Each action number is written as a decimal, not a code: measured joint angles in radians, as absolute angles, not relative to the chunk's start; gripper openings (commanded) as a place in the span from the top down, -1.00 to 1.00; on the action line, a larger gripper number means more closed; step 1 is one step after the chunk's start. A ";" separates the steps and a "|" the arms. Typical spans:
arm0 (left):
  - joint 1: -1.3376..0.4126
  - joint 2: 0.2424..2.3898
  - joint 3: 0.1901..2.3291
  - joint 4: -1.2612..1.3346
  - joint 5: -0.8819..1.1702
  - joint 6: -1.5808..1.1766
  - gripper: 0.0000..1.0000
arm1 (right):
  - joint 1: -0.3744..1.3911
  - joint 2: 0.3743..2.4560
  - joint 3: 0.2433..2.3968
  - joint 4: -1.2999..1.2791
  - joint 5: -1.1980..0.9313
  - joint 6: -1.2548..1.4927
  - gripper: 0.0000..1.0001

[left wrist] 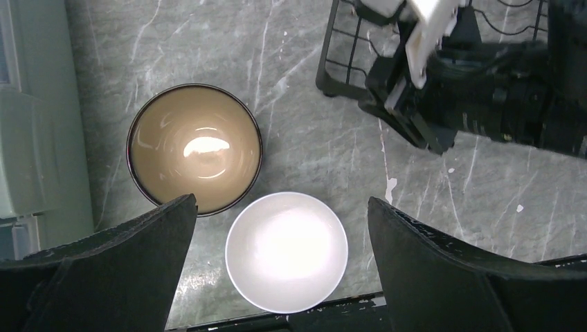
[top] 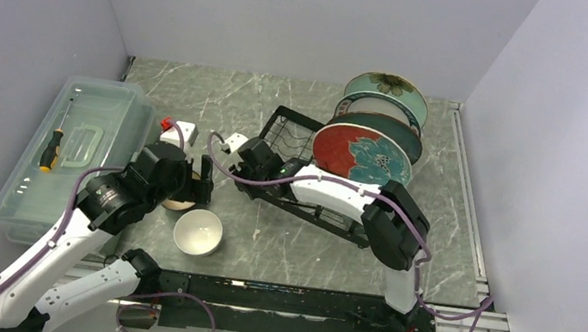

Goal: Load the mixed dishes into the dish rack
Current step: Move the dish rack to the center of the board.

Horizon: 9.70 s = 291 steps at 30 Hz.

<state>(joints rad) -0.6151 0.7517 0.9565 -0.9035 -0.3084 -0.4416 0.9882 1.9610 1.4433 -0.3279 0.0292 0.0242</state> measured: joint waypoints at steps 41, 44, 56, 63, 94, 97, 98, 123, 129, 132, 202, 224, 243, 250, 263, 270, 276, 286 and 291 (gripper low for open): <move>-0.615 0.733 0.957 -0.911 -0.338 -0.457 -0.98 | 1.425 1.554 0.984 -0.391 0.374 0.391 0.03; -0.615 0.733 0.957 -0.911 -0.338 -0.457 -0.98 | 1.438 1.554 1.006 -0.440 0.409 0.409 -0.02; -0.615 0.733 0.957 -0.911 -0.337 -0.457 -0.98 | 1.524 1.383 1.099 -0.575 0.464 0.502 -0.10; -0.615 0.736 0.957 -0.910 -0.331 -0.457 -0.98 | 1.544 1.250 1.114 -0.756 0.455 0.642 -0.10; -0.615 0.717 0.957 -0.906 -0.311 -0.453 -0.98 | 1.525 0.905 0.948 -1.445 0.648 1.483 0.01; -0.615 0.717 0.957 -0.906 -0.311 -0.453 -0.98 | 1.481 0.913 0.945 -1.437 0.655 1.467 0.00; -0.615 0.717 0.957 -0.906 -0.311 -0.453 -0.98 | 1.463 0.919 0.941 -1.428 0.656 1.456 0.00; -0.615 0.730 0.957 -0.904 -0.311 -0.453 -0.98 | 0.780 0.943 0.855 -0.826 0.424 0.702 -0.01; -0.615 0.731 0.957 -0.904 -0.311 -0.453 -0.98 | 0.595 0.996 0.855 -0.723 0.326 0.561 -0.03; -0.615 0.736 0.957 -0.904 -0.311 -0.453 -0.98 | 0.528 1.019 0.855 -0.690 0.295 0.519 -0.08; -0.590 0.695 0.957 -0.926 -0.371 -0.462 -0.98 | 0.972 2.151 1.767 -0.550 0.194 0.500 0.31; -0.590 0.700 0.957 -0.925 -0.356 -0.460 -0.98 | 0.978 2.068 1.604 -0.433 0.210 0.535 1.00; -0.590 0.822 0.956 -0.904 -0.207 -0.465 -0.98 | 0.937 1.709 1.142 -0.387 0.124 0.480 1.00; -0.590 0.896 0.956 -0.948 -0.187 -0.546 -0.98 | 0.884 1.664 1.097 -0.396 0.117 0.448 1.00; -0.590 0.919 0.955 -1.033 -0.069 -0.659 -0.88 | 0.865 1.570 1.082 -0.411 0.132 0.434 0.01; -0.593 0.933 0.941 -1.076 0.084 -0.669 -0.76 | 0.870 1.431 1.057 -0.410 0.130 0.429 -0.02; -0.622 0.948 0.926 -1.138 0.111 -0.691 -0.65 | 0.875 1.322 1.009 -0.411 0.120 0.430 -0.03; -0.783 1.059 0.835 -1.104 0.040 -0.819 -0.39 | 0.886 1.172 0.950 -0.399 0.086 0.445 -0.04; -0.817 1.120 0.836 -1.082 -0.033 -0.847 -0.31 | 0.886 1.145 0.902 -0.394 0.073 0.458 -0.04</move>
